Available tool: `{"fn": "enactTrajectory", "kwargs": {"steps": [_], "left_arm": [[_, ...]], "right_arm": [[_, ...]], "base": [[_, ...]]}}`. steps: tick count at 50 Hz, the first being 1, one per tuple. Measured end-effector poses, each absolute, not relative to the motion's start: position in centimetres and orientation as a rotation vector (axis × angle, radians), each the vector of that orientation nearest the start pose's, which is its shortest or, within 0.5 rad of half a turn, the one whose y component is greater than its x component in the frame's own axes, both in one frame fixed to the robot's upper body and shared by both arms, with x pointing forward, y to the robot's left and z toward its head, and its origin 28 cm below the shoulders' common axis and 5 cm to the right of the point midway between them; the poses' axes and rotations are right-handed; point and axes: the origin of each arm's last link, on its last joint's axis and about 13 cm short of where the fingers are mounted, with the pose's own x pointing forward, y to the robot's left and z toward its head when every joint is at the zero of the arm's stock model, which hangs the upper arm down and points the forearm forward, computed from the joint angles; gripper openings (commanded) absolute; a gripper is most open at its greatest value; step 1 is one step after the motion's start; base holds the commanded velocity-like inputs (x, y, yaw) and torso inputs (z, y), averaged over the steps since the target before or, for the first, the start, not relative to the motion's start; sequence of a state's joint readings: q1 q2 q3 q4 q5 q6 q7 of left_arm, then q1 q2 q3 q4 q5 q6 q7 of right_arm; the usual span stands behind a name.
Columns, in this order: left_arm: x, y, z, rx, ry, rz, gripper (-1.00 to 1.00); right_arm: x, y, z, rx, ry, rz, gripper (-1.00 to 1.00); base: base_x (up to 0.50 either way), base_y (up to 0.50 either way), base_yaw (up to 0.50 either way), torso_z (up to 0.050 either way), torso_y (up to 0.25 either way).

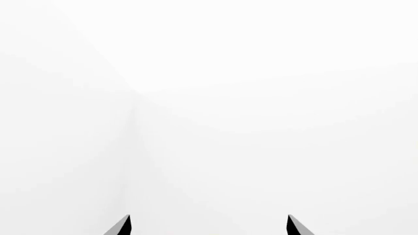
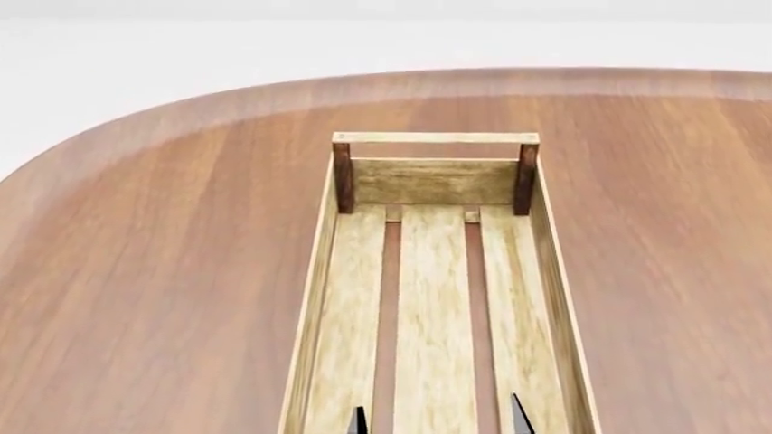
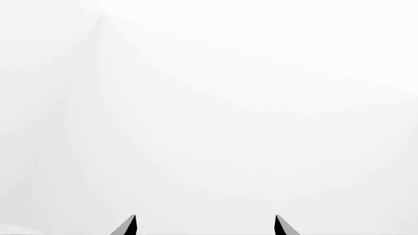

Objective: Pick up the cream cheese and put it in the tray.

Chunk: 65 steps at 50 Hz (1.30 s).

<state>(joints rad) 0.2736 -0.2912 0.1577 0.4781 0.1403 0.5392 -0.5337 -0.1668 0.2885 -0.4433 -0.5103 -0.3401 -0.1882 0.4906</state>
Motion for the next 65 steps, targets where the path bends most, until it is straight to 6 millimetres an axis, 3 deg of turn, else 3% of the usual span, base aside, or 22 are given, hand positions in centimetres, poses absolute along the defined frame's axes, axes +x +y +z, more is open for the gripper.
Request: {"fn": "enactTrajectory", "kwargs": {"steps": [65], "left_arm": [[14.25,21.28,9.85,0.080,-0.773,0.172,1.00]], "right_arm": [[15.14,-5.96,8.81,-0.271,-0.609,0.027,1.00]], "base": [[0.13,0.00,0.00,0.000,0.000]]}}
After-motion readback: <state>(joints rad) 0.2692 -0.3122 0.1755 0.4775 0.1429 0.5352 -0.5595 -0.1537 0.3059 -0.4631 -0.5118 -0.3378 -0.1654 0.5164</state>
